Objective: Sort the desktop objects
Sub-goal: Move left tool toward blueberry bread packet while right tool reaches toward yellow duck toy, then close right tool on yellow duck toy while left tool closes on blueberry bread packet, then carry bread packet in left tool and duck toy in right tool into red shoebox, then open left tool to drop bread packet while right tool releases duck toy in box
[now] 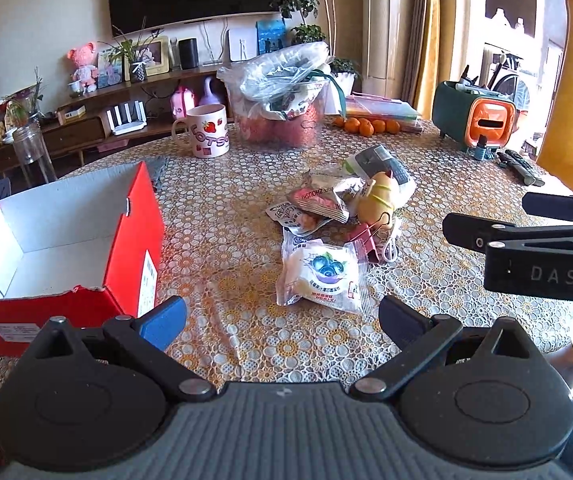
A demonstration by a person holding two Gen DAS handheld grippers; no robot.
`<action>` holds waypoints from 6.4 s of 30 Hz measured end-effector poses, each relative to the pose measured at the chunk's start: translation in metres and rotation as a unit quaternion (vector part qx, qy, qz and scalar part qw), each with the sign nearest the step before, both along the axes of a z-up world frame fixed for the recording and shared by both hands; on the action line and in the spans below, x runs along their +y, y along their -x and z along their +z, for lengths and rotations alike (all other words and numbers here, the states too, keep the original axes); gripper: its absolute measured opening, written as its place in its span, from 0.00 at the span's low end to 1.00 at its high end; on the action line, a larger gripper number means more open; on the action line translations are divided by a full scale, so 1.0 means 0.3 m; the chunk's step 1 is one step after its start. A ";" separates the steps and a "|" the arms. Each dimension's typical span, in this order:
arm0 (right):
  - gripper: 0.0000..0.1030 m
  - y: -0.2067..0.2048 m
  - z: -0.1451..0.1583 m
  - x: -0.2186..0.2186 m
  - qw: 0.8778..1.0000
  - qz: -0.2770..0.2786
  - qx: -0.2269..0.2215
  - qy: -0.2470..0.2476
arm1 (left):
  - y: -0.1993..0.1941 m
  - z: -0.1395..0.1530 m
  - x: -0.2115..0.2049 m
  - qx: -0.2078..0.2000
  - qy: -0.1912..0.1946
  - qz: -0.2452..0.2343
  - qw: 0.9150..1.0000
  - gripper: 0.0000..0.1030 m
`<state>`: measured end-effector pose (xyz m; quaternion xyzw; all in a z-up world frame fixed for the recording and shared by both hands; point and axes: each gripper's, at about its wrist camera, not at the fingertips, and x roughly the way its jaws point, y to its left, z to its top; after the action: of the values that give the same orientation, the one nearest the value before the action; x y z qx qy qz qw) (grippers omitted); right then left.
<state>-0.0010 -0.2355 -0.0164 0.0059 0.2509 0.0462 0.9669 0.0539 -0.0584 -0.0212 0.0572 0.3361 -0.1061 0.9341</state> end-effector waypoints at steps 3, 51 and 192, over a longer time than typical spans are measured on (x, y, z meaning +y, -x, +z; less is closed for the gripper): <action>0.95 -0.057 -0.026 -0.016 1.000 -0.001 0.010 0.003 | -0.046 -0.023 -0.029 -0.003 -0.007 -0.005 1.000 1.00; 0.62 -0.604 -0.271 -0.040 0.991 -0.015 0.129 -0.010 | -0.358 -0.328 -0.239 0.039 -0.072 -0.058 0.995 1.00; 0.39 -0.616 -0.138 1.167 0.924 0.291 0.206 0.140 | -0.797 -0.204 0.909 0.259 -0.070 0.136 0.954 0.67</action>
<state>0.1838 0.1145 -0.0578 -0.1935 0.4393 0.2873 0.8289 0.2930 0.2144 -0.0822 0.0471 0.5773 0.0347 0.8144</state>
